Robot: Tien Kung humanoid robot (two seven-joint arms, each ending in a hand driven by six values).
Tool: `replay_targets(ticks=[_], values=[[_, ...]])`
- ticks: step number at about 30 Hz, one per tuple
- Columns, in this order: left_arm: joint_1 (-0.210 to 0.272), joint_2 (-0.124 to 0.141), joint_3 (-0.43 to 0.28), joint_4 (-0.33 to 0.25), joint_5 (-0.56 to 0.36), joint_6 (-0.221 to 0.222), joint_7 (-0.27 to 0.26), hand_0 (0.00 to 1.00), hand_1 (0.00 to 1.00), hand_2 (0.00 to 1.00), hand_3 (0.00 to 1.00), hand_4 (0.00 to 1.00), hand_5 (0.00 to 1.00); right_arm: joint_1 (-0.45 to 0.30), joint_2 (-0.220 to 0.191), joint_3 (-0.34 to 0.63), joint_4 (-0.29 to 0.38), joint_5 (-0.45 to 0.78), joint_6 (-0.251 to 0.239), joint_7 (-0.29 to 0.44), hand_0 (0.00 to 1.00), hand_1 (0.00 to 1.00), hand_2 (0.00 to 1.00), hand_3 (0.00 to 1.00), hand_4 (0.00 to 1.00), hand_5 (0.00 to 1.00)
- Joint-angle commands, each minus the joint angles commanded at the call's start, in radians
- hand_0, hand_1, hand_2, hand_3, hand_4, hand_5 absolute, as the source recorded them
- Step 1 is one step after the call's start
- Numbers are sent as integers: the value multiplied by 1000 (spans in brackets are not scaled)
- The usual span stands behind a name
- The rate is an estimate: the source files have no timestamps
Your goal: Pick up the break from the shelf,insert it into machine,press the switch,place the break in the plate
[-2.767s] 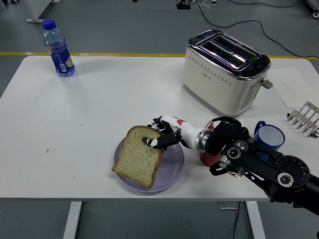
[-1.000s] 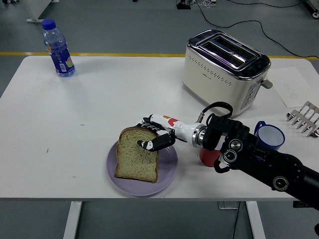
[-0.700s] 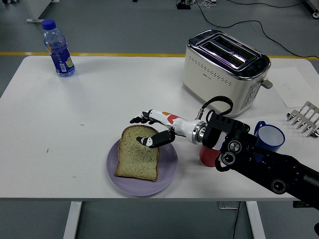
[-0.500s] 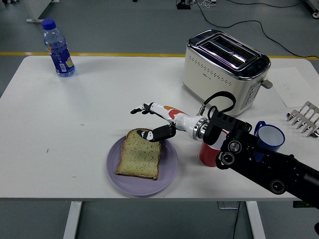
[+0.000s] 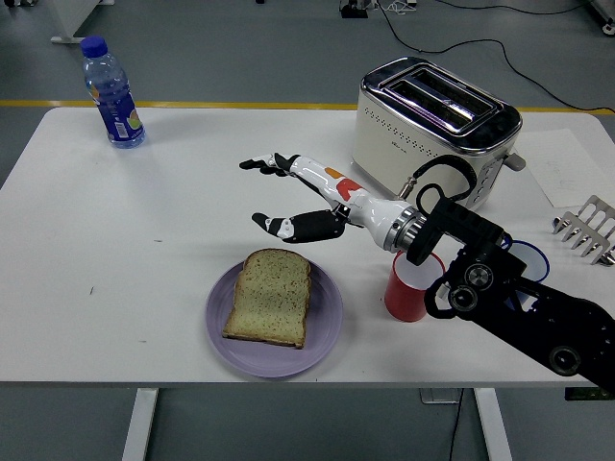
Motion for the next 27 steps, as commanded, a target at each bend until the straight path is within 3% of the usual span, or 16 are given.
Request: replay_targets(ticks=[4, 13, 14, 22, 27], values=[[2, 1, -1, 0, 4, -1, 0, 685, 693, 678, 566, 280, 828, -17, -33, 71, 77, 117, -11, 58, 907, 873, 868, 851, 682, 301], [9, 0, -8, 0, 16, -2, 3, 685, 693, 677, 565, 279, 829, -68, -88, 208, 176, 476, -9, 133, 879, 846, 840, 815, 654, 310], [9, 0, -7, 0, 16, -2, 3, 685, 693, 677, 565, 279, 829, -72, -92, 220, 180, 521, -10, 139, 844, 804, 799, 784, 606, 314], [15, 0, -6, 0, 19, -4, 4, 685, 693, 677, 565, 278, 828, -142, -147, 363, 196, 848, -18, 173, 832, 791, 783, 770, 589, 320], [17, -1, -7, 0, 19, -5, 4, 685, 693, 678, 565, 278, 828, -188, -185, 434, 190, 917, -28, 182, 830, 788, 780, 762, 592, 327]])
